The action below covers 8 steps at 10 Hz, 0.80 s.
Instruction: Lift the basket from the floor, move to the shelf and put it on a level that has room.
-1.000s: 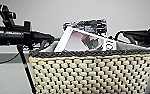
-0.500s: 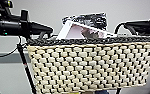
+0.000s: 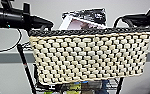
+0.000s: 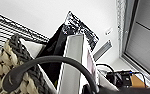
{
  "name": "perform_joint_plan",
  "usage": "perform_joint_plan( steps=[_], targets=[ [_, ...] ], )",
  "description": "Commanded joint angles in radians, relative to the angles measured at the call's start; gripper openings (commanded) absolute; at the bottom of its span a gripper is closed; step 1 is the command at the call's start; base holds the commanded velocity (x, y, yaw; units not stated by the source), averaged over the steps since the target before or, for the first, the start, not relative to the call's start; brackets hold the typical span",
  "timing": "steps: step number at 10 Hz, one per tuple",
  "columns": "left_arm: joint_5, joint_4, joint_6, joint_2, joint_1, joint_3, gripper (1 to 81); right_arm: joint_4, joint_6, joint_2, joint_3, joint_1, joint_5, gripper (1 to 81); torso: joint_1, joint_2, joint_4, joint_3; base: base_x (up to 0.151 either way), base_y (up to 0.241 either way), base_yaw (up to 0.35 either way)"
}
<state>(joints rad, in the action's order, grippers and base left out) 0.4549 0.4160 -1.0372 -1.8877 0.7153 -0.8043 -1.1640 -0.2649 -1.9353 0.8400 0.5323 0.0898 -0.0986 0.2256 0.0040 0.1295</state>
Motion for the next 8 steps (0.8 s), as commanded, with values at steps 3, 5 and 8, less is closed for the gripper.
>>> perform_joint_plan(
  steps=[3,5,8],
  targets=[
    [-0.036,0.004,0.006,-0.084,0.189,-0.112,1.0,-0.008,-0.022,-0.078,0.109,0.192,0.038,1.0,0.000,0.000,0.000,0.000,0.000,0.000,0.000],
    [-0.018,0.024,0.006,-0.099,0.221,-0.135,1.0,-0.008,-0.037,-0.095,0.137,0.220,0.053,1.0,0.000,0.000,0.000,0.000,0.000,0.000,0.000],
    [0.004,0.030,0.008,-0.121,0.232,-0.173,1.0,-0.006,-0.060,-0.119,0.183,0.248,0.077,1.0,0.000,0.000,0.000,0.000,0.000,0.000,0.000]
  ],
)
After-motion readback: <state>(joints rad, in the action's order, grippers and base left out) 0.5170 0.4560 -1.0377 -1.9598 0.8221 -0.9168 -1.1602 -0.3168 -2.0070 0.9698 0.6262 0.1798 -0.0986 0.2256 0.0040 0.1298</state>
